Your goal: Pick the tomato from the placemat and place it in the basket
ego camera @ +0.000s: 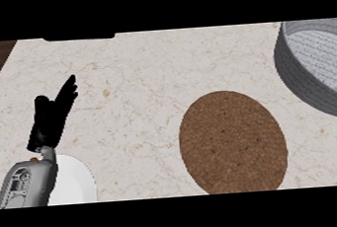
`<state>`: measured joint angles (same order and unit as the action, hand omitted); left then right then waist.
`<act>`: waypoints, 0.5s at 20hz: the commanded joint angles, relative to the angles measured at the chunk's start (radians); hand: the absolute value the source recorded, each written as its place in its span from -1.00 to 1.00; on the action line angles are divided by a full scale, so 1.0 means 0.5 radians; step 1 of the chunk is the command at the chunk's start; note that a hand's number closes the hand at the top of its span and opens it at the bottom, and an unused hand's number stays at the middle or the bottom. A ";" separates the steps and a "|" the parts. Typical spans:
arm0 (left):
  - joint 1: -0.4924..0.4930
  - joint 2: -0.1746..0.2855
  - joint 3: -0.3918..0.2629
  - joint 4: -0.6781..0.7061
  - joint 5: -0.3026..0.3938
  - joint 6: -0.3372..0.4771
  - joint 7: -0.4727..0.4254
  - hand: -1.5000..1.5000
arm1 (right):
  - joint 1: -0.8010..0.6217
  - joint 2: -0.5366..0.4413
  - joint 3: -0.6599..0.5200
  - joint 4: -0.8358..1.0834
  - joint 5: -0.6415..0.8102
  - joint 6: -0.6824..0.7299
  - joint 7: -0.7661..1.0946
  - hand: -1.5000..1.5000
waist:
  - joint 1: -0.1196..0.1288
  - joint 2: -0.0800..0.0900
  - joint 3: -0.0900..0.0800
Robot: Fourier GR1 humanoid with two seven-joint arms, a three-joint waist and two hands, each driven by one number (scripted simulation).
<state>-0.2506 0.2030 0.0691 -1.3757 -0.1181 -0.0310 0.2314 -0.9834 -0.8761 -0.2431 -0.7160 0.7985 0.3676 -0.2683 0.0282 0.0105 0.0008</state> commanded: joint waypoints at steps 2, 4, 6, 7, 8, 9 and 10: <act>0.134 0.018 -0.001 -0.153 0.013 -0.029 0.030 0.00 | -0.040 0.041 0.028 0.334 0.087 -0.156 -0.163 1.00 | 0.014 -0.006 0.000; 0.002 -0.025 -0.022 -0.081 -0.014 0.011 0.044 0.00 | -0.121 0.068 0.009 0.477 0.064 -0.079 -0.155 1.00 | 0.016 0.001 0.000; 0.076 -0.027 -0.026 -0.039 -0.034 0.014 -0.044 0.00 | -0.065 0.093 -0.117 0.593 -0.028 -0.101 -0.079 1.00 | 0.018 0.005 0.001; -0.029 0.040 0.020 -0.018 0.025 -0.066 0.023 0.00 | -0.189 0.061 -0.130 0.629 -0.044 0.009 -0.020 -1.00 | 0.016 0.004 0.000; 0.020 -0.056 -0.046 -0.073 -0.051 0.048 0.064 0.00 | -0.122 0.066 -0.142 0.673 -0.049 -0.052 -0.121 -1.00 | 0.012 0.002 0.002; 0.083 -0.021 -0.031 -0.064 -0.022 -0.015 -0.032 0.00 | -0.088 0.106 -0.160 0.705 -0.061 -0.104 -0.121 -1.00 | 0.012 0.002 0.001; 0.198 -0.021 -0.067 -0.204 -0.024 -0.033 0.012 0.00 | -0.086 0.127 -0.179 0.723 -0.076 -0.142 -0.145 -1.00 | 0.026 -0.002 0.002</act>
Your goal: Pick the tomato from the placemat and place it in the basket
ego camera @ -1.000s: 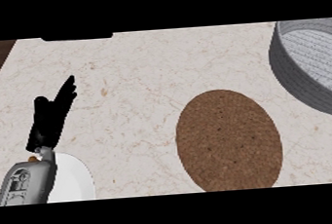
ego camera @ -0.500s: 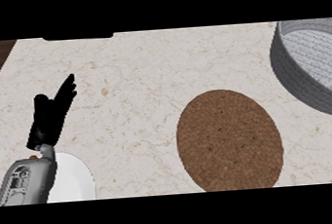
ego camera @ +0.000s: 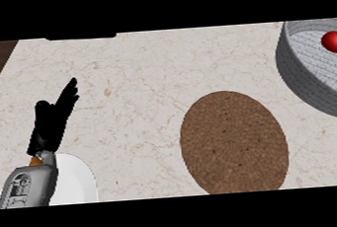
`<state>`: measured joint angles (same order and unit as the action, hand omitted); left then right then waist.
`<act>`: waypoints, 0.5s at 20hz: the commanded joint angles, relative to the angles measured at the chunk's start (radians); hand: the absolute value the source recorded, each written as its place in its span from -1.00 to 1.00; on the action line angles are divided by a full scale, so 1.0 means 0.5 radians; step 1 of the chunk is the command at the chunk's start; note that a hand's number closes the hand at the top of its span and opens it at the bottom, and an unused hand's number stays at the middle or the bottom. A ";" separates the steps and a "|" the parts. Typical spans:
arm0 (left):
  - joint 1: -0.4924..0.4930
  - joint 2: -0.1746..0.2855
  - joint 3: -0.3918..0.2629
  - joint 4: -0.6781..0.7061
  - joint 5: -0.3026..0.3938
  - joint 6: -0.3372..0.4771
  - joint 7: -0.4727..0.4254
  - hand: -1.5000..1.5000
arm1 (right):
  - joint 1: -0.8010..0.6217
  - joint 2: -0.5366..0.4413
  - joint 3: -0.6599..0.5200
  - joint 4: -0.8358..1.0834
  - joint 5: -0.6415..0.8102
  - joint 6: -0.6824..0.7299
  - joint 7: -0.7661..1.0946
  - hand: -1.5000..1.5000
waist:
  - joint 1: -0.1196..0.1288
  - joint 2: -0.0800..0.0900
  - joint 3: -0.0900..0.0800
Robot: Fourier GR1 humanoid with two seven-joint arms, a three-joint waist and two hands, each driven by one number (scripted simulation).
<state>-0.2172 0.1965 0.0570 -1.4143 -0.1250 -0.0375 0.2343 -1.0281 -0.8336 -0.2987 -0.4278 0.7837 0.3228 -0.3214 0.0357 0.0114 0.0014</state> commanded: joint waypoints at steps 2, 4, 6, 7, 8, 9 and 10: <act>-0.052 -0.021 0.002 0.035 0.000 0.005 0.027 0.00 | 0.015 0.040 -0.112 0.208 -0.077 -0.120 -0.140 -1.00 | -0.009 0.004 0.001; -0.048 -0.044 -0.011 0.045 -0.038 0.049 -0.005 0.00 | -0.057 0.049 -0.167 0.257 -0.105 -0.215 -0.114 -1.00 | 0.013 0.015 0.002; -0.059 -0.033 0.005 0.086 -0.032 0.037 -0.022 0.00 | -0.041 0.003 -0.262 0.226 -0.208 -0.204 -0.203 -1.00 | -0.014 0.005 0.001; -0.047 -0.057 -0.027 -0.048 -0.026 0.044 0.092 0.00 | -0.024 -0.005 -0.301 0.264 -0.233 -0.243 -0.177 -1.00 | -0.002 0.001 0.003; -0.052 -0.054 0.001 0.066 -0.026 0.049 -0.004 0.00 | -0.034 -0.047 -0.344 0.283 -0.267 -0.248 -0.232 -1.00 | -0.002 0.012 0.002; -0.083 -0.016 0.043 0.176 -0.024 0.035 -0.071 0.00 | -0.081 -0.020 -0.379 0.257 -0.306 -0.275 -0.160 -1.00 | -0.023 0.006 0.000; -0.045 0.018 0.019 -0.036 0.005 -0.019 0.088 0.00 | -0.085 -0.063 -0.421 0.293 -0.322 -0.342 -0.128 -1.00 | 0.016 0.005 0.003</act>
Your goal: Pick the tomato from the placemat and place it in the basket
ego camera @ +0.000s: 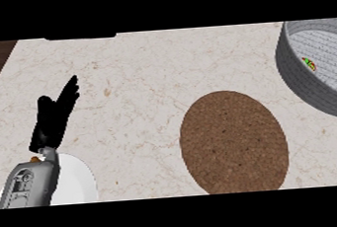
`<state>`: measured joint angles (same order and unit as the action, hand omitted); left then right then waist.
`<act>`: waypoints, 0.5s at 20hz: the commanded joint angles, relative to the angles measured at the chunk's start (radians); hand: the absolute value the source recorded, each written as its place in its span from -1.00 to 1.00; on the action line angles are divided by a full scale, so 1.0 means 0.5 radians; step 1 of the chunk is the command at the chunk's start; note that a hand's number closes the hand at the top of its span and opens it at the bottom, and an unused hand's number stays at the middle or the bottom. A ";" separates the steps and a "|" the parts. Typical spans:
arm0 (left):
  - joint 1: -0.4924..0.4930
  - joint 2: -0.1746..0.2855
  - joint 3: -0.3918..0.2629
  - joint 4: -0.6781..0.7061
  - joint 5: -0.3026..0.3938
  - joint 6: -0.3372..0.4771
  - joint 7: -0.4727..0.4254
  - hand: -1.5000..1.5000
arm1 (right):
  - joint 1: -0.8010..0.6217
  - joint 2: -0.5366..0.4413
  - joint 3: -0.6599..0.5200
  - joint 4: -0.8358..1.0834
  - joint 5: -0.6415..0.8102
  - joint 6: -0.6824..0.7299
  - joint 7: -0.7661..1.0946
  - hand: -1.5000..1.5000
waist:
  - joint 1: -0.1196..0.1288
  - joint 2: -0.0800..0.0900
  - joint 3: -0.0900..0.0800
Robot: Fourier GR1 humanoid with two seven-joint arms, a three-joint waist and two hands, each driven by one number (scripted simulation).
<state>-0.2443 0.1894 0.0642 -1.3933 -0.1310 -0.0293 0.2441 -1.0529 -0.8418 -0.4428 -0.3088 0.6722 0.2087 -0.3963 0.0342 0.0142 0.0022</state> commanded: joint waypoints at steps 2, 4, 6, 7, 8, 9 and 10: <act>-0.009 -0.067 -0.045 0.001 -0.050 0.063 -0.008 0.00 | -0.042 -0.085 -0.171 0.045 -0.126 -0.188 0.039 -1.00 | -0.005 -0.001 0.000; -0.098 -0.003 0.001 0.022 0.009 -0.017 0.048 0.00 | -0.003 -0.122 -0.266 0.115 -0.198 -0.243 0.058 -1.00 | 0.000 0.008 0.002; -0.003 -0.034 -0.039 -0.005 -0.041 0.020 -0.032 0.00 | -0.001 -0.247 -0.297 0.159 -0.220 -0.170 0.110 -1.00 | 0.010 0.007 0.002; -0.034 -0.052 -0.041 -0.051 -0.037 0.043 0.080 0.00 | 0.016 -0.363 -0.296 0.180 -0.215 -0.065 0.130 -1.00 | 0.004 0.003 0.003; -0.031 -0.002 0.014 0.046 0.002 -0.008 -0.044 0.00 | -0.004 -0.390 -0.378 0.222 -0.288 -0.057 0.176 -1.00 | 0.006 0.015 0.003; 0.003 0.033 0.022 -0.025 -0.002 -0.017 -0.006 0.00 | 0.058 -0.424 -0.417 0.244 -0.321 -0.061 0.167 -1.00 | 0.003 0.005 0.004; 0.030 -0.005 0.006 0.067 -0.009 -0.014 -0.121 0.00 | 0.061 -0.444 -0.411 0.234 -0.313 -0.090 0.148 -1.00 | 0.005 0.014 0.003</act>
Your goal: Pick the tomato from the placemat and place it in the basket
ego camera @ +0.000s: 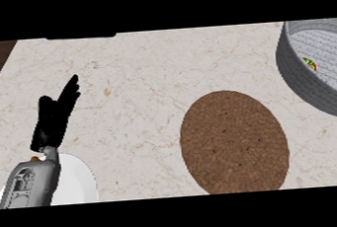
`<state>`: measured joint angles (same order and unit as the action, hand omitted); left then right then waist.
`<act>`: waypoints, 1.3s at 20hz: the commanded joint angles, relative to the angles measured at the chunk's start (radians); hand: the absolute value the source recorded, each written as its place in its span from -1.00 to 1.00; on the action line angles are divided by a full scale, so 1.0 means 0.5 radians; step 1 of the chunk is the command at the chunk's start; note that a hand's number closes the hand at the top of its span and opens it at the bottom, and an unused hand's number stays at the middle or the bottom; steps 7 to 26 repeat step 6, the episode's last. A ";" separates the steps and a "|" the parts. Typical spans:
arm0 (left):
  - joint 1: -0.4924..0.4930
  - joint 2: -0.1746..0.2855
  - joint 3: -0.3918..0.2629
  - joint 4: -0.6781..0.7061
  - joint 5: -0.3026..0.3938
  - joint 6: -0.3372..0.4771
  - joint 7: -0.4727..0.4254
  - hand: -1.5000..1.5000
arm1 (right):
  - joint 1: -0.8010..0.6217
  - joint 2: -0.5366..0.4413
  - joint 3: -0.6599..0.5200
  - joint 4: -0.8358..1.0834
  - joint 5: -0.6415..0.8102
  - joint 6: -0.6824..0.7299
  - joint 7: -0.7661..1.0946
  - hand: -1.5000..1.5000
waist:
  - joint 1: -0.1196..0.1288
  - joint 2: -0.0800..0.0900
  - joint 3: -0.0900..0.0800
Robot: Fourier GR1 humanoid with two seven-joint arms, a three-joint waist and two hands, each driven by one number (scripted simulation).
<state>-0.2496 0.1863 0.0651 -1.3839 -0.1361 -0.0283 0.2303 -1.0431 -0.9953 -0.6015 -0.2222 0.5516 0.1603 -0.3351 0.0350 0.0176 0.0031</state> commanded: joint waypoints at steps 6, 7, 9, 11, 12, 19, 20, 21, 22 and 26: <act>0.068 0.024 -0.005 -0.092 0.012 -0.037 0.010 0.00 | 0.338 -0.372 -0.210 0.198 -0.169 0.266 -0.162 -1.00 | 0.010 0.010 0.013; 0.068 0.024 -0.005 -0.092 0.012 -0.037 0.010 0.00 | 0.338 -0.372 -0.210 0.198 -0.169 0.266 -0.162 -1.00 | 0.010 0.010 0.013; 0.068 0.024 -0.005 -0.092 0.012 -0.037 0.010 0.00 | 0.338 -0.372 -0.210 0.198 -0.169 0.266 -0.162 -1.00 | 0.010 0.010 0.013; 0.068 0.024 -0.005 -0.092 0.012 -0.037 0.010 0.00 | 0.338 -0.372 -0.210 0.198 -0.169 0.266 -0.162 -1.00 | 0.010 0.010 0.013; 0.068 0.024 -0.005 -0.092 0.012 -0.037 0.010 0.00 | 0.338 -0.372 -0.210 0.198 -0.169 0.266 -0.162 -1.00 | 0.010 0.010 0.013; 0.068 0.024 -0.005 -0.092 0.012 -0.037 0.010 0.00 | 0.338 -0.372 -0.210 0.198 -0.169 0.266 -0.162 -1.00 | 0.010 0.010 0.013; 0.068 0.024 -0.005 -0.092 0.012 -0.037 0.010 0.00 | 0.338 -0.372 -0.210 0.198 -0.169 0.266 -0.162 -1.00 | 0.010 0.010 0.013; 0.068 0.024 -0.005 -0.092 0.012 -0.037 0.010 0.00 | 0.338 -0.372 -0.210 0.198 -0.169 0.266 -0.162 -1.00 | 0.010 0.010 0.013; 0.068 0.024 -0.005 -0.092 0.012 -0.037 0.010 0.00 | 0.338 -0.372 -0.210 0.198 -0.169 0.266 -0.162 -1.00 | 0.010 0.010 0.013; 0.068 0.024 -0.005 -0.092 0.012 -0.037 0.010 0.00 | 0.338 -0.372 -0.210 0.198 -0.169 0.266 -0.162 -1.00 | 0.010 0.010 0.013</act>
